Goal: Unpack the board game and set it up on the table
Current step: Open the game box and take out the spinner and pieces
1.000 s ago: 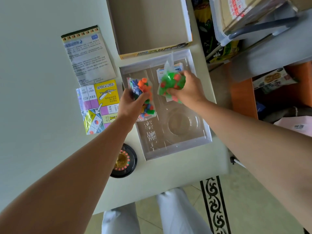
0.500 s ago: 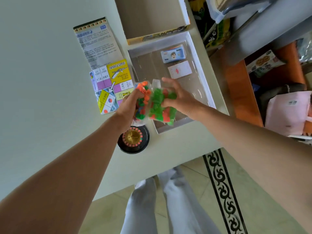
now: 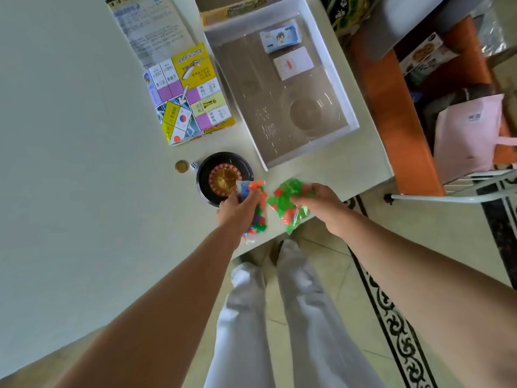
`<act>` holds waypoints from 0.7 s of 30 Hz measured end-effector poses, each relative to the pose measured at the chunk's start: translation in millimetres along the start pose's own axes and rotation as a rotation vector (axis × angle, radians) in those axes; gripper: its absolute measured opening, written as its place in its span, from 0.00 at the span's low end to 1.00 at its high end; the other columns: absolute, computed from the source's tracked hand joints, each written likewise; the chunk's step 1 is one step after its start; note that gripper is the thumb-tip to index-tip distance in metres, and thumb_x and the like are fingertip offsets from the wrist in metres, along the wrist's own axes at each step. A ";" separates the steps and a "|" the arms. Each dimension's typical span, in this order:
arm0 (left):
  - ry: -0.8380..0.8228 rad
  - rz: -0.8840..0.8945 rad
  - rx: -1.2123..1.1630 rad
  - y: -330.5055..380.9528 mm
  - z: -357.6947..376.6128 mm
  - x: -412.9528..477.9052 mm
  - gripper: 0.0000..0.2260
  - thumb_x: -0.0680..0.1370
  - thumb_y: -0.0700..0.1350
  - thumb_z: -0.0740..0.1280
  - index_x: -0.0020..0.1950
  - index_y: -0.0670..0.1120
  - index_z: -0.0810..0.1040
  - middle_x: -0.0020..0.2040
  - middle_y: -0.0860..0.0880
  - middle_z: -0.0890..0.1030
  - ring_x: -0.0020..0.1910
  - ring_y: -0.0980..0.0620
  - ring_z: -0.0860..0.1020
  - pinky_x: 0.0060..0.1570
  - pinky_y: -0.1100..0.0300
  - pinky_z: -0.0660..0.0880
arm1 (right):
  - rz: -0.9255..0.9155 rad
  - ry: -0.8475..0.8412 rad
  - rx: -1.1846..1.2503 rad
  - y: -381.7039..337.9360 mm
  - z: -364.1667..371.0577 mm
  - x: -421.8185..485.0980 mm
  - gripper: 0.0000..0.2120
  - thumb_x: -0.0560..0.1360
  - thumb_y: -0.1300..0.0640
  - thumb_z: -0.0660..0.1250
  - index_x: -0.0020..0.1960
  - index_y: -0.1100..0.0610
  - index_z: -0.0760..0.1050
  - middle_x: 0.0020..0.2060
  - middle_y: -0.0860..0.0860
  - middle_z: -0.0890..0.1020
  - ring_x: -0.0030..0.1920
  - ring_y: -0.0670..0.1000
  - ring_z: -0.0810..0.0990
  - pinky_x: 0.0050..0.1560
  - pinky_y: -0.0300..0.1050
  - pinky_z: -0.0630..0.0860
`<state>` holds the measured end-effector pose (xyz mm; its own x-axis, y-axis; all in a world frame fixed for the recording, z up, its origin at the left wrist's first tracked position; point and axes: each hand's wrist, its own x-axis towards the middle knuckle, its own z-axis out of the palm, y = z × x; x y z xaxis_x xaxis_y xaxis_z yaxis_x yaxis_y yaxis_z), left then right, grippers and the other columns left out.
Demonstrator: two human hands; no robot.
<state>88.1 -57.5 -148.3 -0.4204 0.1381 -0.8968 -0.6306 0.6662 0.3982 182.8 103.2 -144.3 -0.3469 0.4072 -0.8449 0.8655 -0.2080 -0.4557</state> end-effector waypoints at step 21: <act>0.287 0.432 0.455 -14.6 57.1 8.5 0.21 0.74 0.40 0.70 0.65 0.44 0.68 0.63 0.44 0.67 0.58 0.46 0.73 0.55 0.55 0.74 | -0.558 0.519 -0.478 30.0 -23.6 22.6 0.16 0.71 0.63 0.68 0.58 0.58 0.72 0.56 0.53 0.74 0.54 0.51 0.72 0.52 0.41 0.69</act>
<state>131.0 -24.2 -172.7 -0.7681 0.3030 -0.5641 -0.0570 0.8451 0.5316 209.4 127.2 -170.5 -0.6553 0.7129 -0.2498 0.7182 0.4855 -0.4984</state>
